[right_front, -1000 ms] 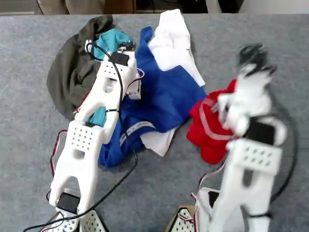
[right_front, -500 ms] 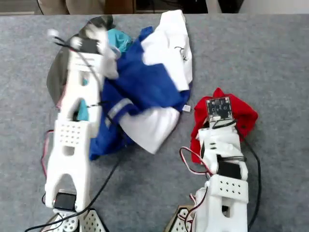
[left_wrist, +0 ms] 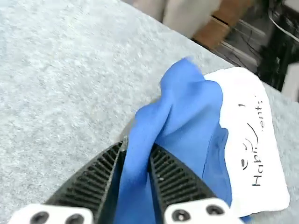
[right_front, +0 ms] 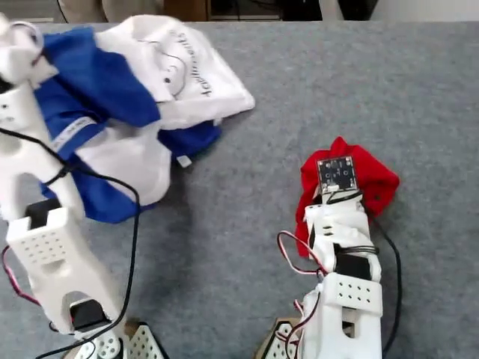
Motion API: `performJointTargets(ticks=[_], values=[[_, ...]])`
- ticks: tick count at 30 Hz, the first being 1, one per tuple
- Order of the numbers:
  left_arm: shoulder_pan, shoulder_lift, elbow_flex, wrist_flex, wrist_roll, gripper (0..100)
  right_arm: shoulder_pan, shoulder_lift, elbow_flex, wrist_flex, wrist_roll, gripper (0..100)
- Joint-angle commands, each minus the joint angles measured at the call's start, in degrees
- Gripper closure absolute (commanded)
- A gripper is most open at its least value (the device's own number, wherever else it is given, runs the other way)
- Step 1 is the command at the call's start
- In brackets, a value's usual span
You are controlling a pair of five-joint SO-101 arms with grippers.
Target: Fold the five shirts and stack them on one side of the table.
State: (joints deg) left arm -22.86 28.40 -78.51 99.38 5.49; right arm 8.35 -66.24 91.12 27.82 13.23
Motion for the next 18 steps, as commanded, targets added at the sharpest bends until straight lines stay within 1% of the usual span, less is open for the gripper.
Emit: performJointTargets(ticks=[1,4,7,8,9,11,16,18], values=[[-0.09,-0.31,0.09,-1.58,0.97,98,-1.01,-0.48,1.01,-3.52,0.35,99.7],[3.78,3.21,0.7,-1.41,1.05,96,-0.92,-0.57,2.33,-6.33,0.35,99.7],[10.37,9.01,1.58,0.09,1.14,83,-0.92,-0.57,2.68,-6.59,0.35,99.7],[12.04,10.95,1.76,0.18,1.76,79,-0.92,-0.57,2.68,-6.59,0.44,99.7],[13.27,12.88,1.85,-0.09,3.78,77,-0.92,-0.48,2.68,-6.59,0.44,99.7],[14.68,17.98,3.25,-2.73,8.18,77,-0.92,-0.48,2.68,-6.59,0.44,99.7],[19.6,31.52,4.75,-5.27,9.76,77,-0.84,-0.4,2.68,-6.42,0.7,99.7],[20.04,35.91,4.48,-5.27,13.01,77,-0.84,-0.4,2.68,-6.42,0.7,99.7]])
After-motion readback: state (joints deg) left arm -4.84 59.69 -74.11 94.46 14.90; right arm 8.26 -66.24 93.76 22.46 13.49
